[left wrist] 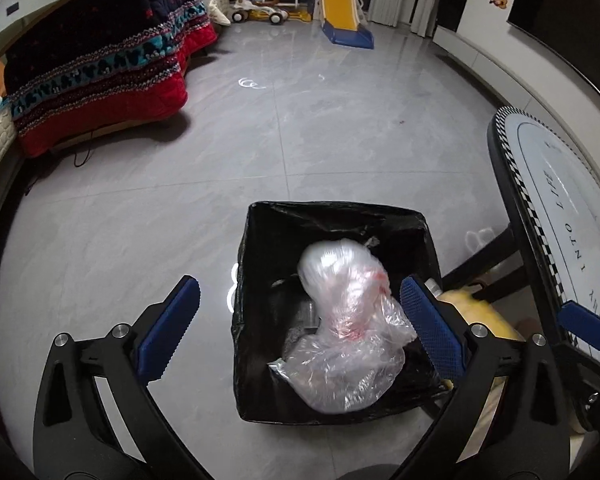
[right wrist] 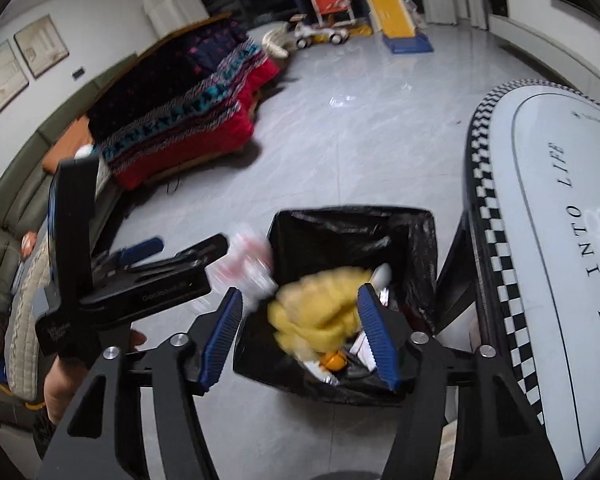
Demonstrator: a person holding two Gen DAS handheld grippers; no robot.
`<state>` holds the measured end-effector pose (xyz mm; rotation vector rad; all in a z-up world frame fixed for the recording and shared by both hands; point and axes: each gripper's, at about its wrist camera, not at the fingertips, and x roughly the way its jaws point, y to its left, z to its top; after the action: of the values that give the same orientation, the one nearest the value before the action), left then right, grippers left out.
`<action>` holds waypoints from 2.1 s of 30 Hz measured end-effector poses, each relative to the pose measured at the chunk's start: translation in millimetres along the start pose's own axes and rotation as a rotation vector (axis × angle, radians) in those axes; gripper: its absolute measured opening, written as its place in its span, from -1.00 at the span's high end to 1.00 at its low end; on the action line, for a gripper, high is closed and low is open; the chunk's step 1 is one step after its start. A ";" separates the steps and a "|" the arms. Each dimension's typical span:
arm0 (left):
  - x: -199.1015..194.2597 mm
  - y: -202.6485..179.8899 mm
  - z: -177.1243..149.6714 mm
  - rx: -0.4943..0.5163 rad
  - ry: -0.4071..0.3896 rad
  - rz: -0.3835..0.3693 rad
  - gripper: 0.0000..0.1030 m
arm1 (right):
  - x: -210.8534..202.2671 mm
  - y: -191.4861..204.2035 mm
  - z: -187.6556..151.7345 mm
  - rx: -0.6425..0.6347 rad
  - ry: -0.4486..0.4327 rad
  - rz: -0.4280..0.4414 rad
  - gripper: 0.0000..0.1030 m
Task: Collect trash
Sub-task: 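Carry bag and sponge over the black bin and open both tools, then move both tools back over the table toward the pink robot and bowl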
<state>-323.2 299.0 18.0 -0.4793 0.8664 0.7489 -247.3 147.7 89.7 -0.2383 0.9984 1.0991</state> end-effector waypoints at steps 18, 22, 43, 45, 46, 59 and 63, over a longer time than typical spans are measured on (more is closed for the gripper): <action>-5.0 -28.3 -0.3 0.014 0.030 -0.067 -0.89 | -37.7 -19.4 4.0 0.024 -0.077 -0.007 -0.19; -7.7 -48.8 4.1 0.054 0.029 -0.081 -0.89 | -53.7 -34.0 4.8 0.044 -0.109 -0.022 -0.19; -26.8 -225.7 22.8 0.339 0.034 -0.299 -0.89 | -140.5 -157.1 -12.0 0.256 -0.264 -0.204 -0.19; -27.0 -247.1 19.9 0.375 0.047 -0.325 -0.89 | -151.0 -173.6 -17.6 0.286 -0.279 -0.234 -0.19; -27.3 -258.8 17.9 0.397 0.053 -0.337 -0.89 | -156.0 -181.3 -20.2 0.299 -0.287 -0.250 -0.19; -34.7 -387.2 -9.7 0.596 0.105 -0.476 -0.89 | -223.3 -270.7 -63.3 0.467 -0.364 -0.429 -0.19; -34.3 -421.7 -21.5 0.638 0.130 -0.511 -0.89 | -239.4 -298.9 -79.1 0.520 -0.376 -0.469 -0.19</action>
<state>-31.0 -3.6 67.8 -0.1593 0.9932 -0.0433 -65.5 -194.7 141.3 0.1511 0.7999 0.4113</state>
